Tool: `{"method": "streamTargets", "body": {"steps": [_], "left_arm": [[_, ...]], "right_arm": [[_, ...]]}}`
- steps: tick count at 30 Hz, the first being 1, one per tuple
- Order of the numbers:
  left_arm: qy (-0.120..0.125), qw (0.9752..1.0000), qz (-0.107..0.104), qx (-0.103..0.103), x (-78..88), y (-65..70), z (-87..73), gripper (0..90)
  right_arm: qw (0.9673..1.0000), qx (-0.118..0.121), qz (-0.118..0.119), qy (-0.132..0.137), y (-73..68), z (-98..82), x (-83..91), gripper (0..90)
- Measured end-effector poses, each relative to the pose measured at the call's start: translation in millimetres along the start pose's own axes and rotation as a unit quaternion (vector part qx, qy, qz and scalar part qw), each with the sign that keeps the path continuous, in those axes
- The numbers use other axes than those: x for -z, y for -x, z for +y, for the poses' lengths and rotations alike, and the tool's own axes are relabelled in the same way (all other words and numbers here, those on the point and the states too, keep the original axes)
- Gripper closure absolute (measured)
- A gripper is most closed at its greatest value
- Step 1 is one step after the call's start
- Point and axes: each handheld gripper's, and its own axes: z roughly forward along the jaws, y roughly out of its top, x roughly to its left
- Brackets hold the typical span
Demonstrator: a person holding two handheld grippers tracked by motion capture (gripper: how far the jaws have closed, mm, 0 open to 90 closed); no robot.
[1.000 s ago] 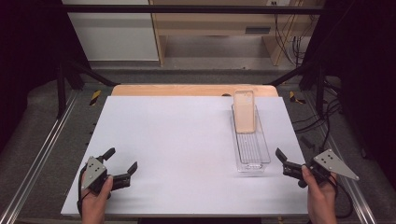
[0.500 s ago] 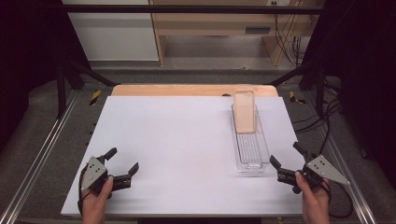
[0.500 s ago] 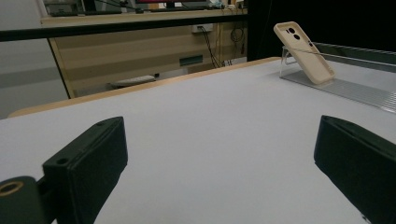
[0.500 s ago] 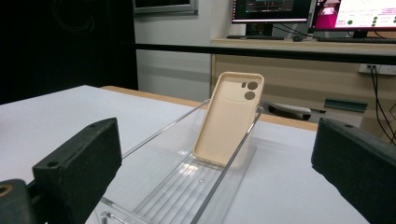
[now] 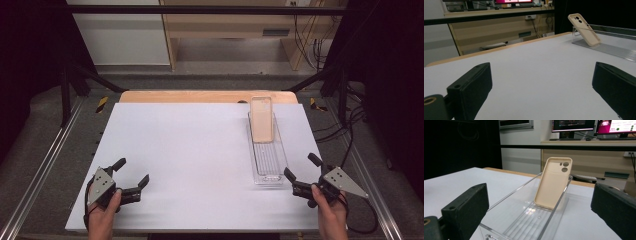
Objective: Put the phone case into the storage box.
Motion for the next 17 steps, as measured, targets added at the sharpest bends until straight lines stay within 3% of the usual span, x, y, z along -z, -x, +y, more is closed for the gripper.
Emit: {"method": "streamTargets", "body": {"steps": [4, 7, 17], "left_arm": [[0.010, 0.9999, -0.005, 0.013, 0.6, -0.9, 0.0, 2.9], [0.016, 0.9996, -0.008, 0.021, 1.1, -1.3, -0.1, 2.9], [0.012, 0.9996, -0.014, 0.019, -0.5, -0.1, 0.1, 2.9]], "right_arm": [[1.0000, -0.009, 0.003, 0.001, -0.4, -0.9, -7.7, 2.0], [0.9998, -0.014, -0.007, -0.015, -1.0, -0.3, -18.6, 2.3], [0.9982, -0.044, -0.019, -0.036, 5.7, 6.9, -32.4, 3.0]]}}
